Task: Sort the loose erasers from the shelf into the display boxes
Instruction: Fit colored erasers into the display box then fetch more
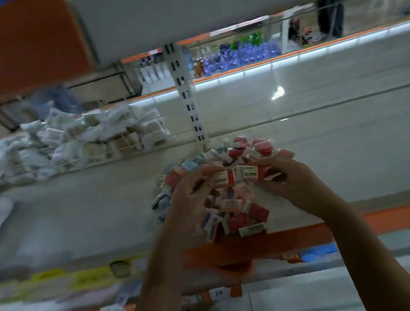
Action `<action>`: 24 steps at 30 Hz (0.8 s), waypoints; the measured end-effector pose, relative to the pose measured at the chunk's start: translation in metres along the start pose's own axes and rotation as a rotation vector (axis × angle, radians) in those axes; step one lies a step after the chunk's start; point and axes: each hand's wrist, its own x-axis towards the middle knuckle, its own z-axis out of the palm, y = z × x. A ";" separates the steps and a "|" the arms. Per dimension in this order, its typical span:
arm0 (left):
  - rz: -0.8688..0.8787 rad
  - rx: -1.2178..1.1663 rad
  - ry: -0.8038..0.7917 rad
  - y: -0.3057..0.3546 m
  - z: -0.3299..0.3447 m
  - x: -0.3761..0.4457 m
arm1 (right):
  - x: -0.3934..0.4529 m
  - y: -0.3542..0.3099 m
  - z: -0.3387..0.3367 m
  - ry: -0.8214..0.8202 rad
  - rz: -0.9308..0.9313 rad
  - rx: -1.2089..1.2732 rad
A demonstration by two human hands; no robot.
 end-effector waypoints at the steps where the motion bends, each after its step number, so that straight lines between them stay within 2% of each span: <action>1: -0.039 -0.035 0.025 0.000 -0.010 -0.006 | 0.003 -0.007 0.007 -0.028 -0.016 0.013; 5: -0.095 -0.093 0.063 -0.005 -0.061 -0.042 | 0.019 -0.042 0.043 -0.165 -0.077 0.047; 11: -0.047 0.171 0.245 -0.027 -0.163 -0.101 | 0.039 -0.109 0.133 -0.300 -0.156 0.090; 24: -0.054 0.279 0.589 -0.084 -0.416 -0.226 | 0.056 -0.271 0.387 -0.378 -0.330 0.114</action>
